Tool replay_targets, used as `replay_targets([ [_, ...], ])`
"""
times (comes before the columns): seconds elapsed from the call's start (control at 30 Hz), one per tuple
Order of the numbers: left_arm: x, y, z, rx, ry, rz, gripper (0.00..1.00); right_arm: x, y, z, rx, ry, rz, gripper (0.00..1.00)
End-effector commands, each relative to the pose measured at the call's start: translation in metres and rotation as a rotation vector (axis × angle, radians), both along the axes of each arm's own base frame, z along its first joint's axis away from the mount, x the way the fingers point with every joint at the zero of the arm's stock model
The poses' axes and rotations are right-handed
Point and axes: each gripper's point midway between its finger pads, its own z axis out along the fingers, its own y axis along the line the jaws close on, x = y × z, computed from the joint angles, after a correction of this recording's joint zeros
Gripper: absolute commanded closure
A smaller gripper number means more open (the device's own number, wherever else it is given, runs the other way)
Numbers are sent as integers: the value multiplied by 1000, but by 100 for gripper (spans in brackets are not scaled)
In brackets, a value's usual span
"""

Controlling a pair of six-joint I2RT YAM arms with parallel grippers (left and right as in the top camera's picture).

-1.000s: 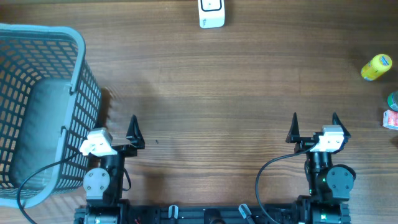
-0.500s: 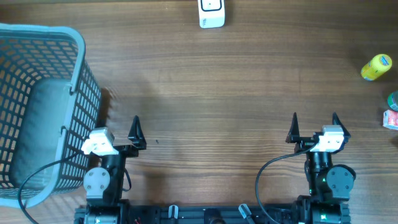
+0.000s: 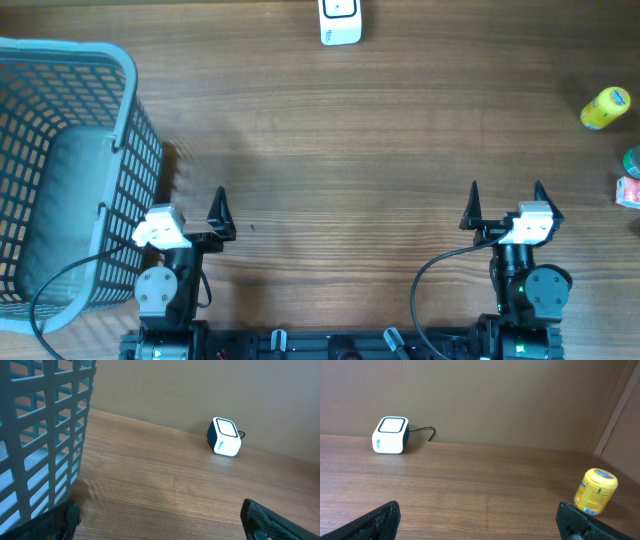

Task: Scan the item barcode

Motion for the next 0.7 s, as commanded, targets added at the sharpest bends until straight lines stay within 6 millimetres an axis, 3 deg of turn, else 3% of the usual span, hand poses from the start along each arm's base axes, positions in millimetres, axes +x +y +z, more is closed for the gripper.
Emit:
replay_targets([
  [0.0,0,-2,-3,14,10,-16,0,0,1,3,15,-12,9,0],
  [0.67,0,-2,-4,14,13,-16,0,0,1,3,14,-12,9,0],
])
